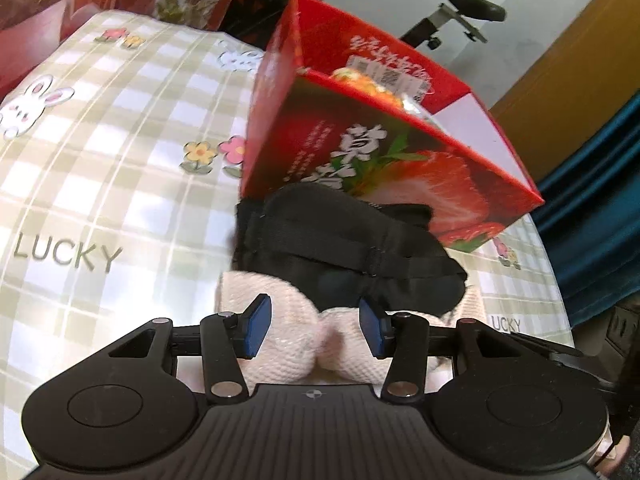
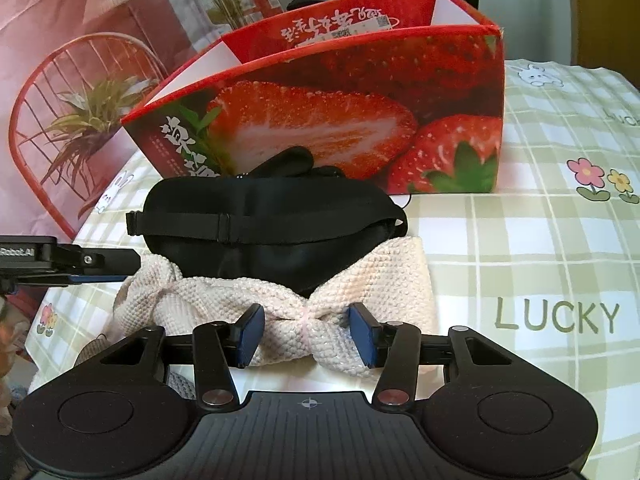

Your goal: Organize soft objects

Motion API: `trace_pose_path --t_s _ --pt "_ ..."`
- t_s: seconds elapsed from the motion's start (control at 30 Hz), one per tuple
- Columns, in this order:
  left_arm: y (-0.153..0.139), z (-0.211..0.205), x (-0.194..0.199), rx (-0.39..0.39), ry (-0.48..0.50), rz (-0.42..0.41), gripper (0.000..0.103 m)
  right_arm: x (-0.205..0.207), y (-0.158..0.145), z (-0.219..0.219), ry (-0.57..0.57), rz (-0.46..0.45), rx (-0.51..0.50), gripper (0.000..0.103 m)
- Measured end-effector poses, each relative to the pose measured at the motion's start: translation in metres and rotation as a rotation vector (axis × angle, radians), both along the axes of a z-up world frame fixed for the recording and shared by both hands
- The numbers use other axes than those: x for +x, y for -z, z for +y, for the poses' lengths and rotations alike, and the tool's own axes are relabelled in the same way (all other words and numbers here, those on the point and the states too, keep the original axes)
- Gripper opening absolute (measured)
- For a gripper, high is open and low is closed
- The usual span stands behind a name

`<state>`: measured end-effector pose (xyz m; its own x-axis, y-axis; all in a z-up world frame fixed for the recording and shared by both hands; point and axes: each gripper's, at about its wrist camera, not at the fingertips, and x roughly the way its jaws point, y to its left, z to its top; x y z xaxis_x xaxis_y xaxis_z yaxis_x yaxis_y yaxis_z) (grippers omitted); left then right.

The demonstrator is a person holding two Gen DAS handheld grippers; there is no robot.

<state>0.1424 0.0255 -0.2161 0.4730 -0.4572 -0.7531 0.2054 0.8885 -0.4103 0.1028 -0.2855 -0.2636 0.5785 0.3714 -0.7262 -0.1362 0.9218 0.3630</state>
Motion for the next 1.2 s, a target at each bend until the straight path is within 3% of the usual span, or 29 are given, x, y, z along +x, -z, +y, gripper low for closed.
trace_pose_path --t_s 0.3,0.43,0.63,0.73,0.93,1.2 --pt "0.021 -0.022 0.002 0.104 0.037 0.067 0.05 -0.005 0.004 -0.002 0.004 -0.008 0.008 0.045" --pt "0.024 -0.028 -0.003 0.153 0.055 0.051 0.051 -0.005 0.004 0.001 -0.004 -0.013 -0.006 0.045" --pt "0.027 -0.027 -0.003 0.155 0.043 0.049 0.051 -0.006 0.001 -0.001 0.005 -0.019 -0.002 0.044" --pt "0.027 -0.03 -0.006 0.165 0.037 0.029 0.051 -0.006 -0.005 0.001 0.004 -0.05 -0.051 0.044" --pt "0.025 -0.045 -0.016 0.251 0.072 -0.033 0.052 -0.002 0.001 0.006 -0.006 -0.027 -0.077 0.045" --pt "0.024 -0.044 -0.02 0.222 0.083 -0.035 0.051 -0.003 0.003 0.015 -0.032 -0.021 -0.102 0.045"
